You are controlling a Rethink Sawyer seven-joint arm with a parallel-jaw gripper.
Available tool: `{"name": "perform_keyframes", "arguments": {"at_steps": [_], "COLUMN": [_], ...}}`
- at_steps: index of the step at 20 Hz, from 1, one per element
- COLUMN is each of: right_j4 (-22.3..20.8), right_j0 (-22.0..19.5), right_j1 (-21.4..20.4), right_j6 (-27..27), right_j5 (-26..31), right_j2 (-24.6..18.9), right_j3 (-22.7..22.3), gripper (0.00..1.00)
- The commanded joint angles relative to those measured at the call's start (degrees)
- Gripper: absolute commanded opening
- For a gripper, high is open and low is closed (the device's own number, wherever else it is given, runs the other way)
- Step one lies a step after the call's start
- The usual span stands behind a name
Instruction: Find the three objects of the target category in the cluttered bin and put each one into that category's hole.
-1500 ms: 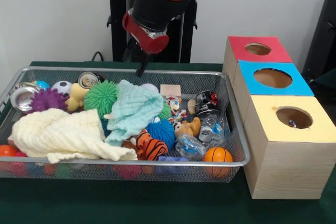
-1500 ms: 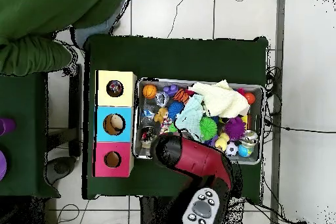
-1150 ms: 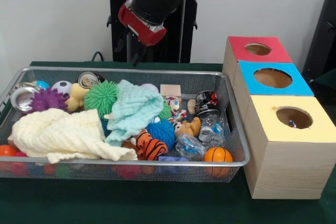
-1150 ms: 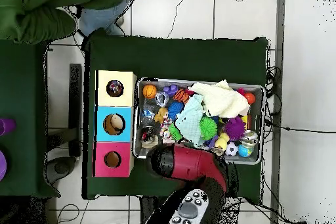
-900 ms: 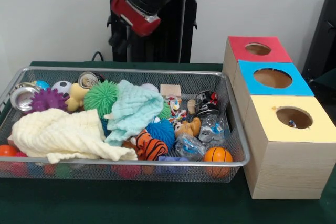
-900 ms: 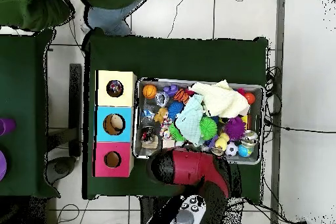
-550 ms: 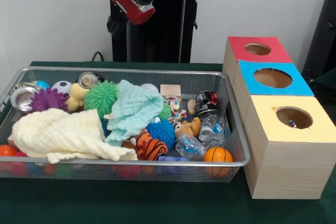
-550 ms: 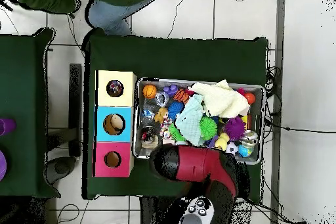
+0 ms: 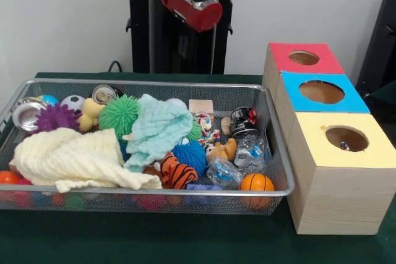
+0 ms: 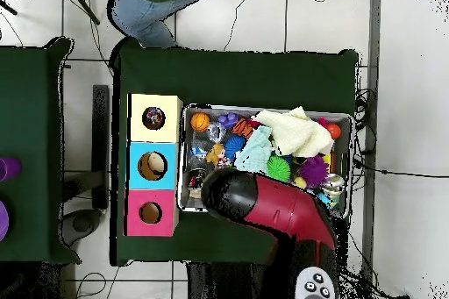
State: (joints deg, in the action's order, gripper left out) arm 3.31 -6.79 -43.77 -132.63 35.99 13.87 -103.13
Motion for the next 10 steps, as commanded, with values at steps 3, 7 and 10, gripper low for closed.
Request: {"name": "perform_keyframes", "arguments": {"at_steps": [3,7,10], "right_j4": [6.86,4.32,0.74], "right_j0": [-7.31,-11.16,-12.75], "right_j1": [0.92,4.15,7.32], "right_j6": [0.58,-2.21,-3.48], "right_j5": [-15.99,-25.58,-31.75], "right_j2": [-20.55,-25.78,-27.34], "right_j3": [-7.68,-8.95,-8.94], "gripper": [0.00,0.00,0.00]}}
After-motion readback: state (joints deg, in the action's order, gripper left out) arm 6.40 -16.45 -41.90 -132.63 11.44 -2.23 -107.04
